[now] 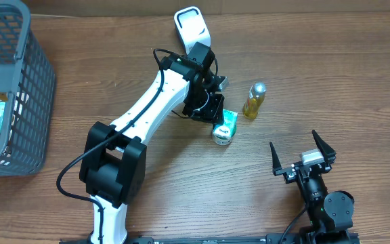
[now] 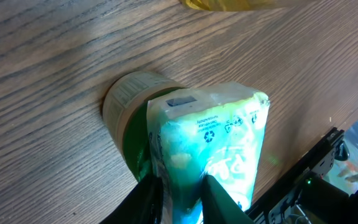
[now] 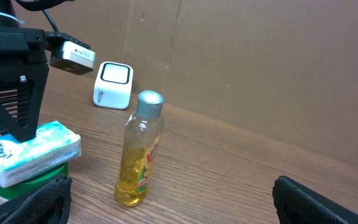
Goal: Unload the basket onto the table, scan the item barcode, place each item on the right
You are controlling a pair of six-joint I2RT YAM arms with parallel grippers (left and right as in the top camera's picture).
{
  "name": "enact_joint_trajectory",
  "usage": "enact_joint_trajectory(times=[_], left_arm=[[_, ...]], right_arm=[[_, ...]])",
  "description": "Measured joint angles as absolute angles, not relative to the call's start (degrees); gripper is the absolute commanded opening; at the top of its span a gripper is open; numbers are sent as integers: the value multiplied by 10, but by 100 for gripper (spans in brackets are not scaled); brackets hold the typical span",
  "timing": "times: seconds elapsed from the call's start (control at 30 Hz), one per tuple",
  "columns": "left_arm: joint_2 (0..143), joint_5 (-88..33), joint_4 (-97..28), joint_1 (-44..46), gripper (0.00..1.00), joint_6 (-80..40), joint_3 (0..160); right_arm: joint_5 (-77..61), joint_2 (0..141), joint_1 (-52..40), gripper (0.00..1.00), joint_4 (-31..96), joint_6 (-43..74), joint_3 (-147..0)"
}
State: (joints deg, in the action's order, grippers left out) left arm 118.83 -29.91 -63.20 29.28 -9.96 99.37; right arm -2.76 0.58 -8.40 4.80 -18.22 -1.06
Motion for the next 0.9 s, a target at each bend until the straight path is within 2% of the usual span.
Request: enact_joint_trajectory(times=[0.07,0.1,0.4,0.9], left_arm=[[1188,-297,-632,296,6,-99,994],[1188,-295,-632,297,4,-98,994],[1186,-278,-631,310,4,-101,995],[1149,-228,-683,262,4,-102,1003]], right_arm=[[-27,6,-84,100,48,-182,-11],[-27,6,-84,100,48,-182,-11],[-27,6,-84,100,48,-182,-11],[-27,6,-84,100,48,-182,-11]])
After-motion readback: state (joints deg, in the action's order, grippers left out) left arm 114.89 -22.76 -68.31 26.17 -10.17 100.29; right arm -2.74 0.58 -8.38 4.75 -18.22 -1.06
